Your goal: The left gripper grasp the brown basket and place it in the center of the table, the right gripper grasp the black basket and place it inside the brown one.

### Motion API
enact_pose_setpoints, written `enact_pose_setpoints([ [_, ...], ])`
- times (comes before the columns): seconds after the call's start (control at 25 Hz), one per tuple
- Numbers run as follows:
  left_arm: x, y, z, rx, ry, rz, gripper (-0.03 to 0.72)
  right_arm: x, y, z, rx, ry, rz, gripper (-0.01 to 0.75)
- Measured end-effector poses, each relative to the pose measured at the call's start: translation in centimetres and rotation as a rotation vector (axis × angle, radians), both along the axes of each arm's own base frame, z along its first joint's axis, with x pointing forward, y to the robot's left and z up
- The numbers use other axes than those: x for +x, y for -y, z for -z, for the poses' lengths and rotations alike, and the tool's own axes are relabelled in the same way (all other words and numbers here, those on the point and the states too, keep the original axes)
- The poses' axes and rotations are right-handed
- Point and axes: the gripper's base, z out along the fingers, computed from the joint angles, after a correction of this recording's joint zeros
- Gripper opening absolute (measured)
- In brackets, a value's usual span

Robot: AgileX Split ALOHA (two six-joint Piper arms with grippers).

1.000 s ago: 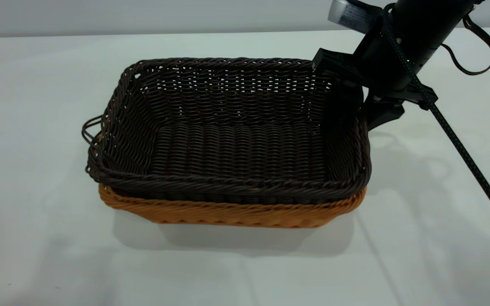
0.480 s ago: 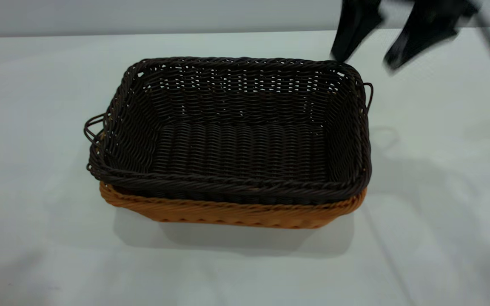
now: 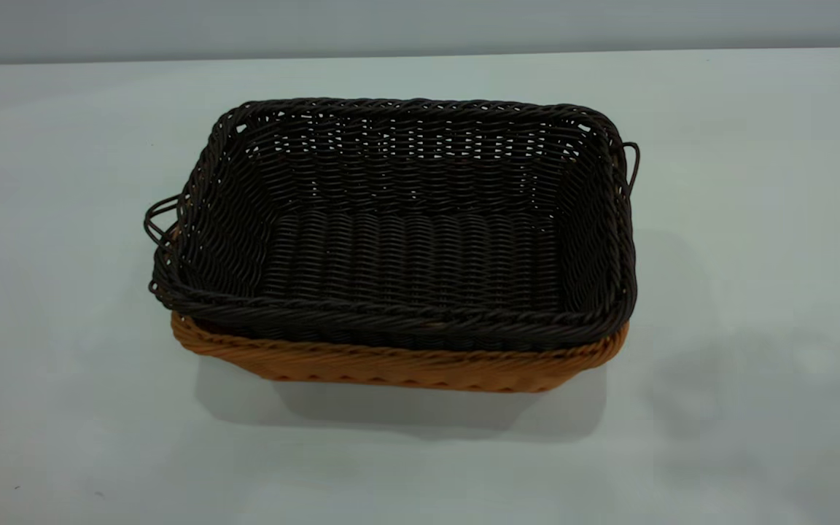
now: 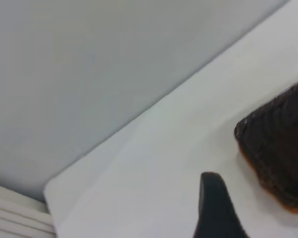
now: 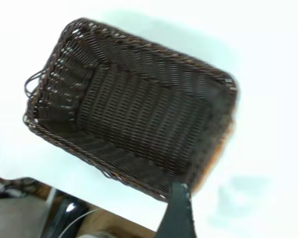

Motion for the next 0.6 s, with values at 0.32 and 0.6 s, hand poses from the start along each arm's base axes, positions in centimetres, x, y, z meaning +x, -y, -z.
enact_pose_setpoints([
  [0.32,-1.8,-0.5,2.2,-0.146,-0.065,-0.046,0.408,-9.2,3.8,-3.0,-0.030,0.126,0.082,0.570],
  [0.6,-2.2,0.2,10.0,-0.200,-0.312,-0.066,0.434,-14.7,6.2,3.0,-0.090,0.129,0.123,0.570],
])
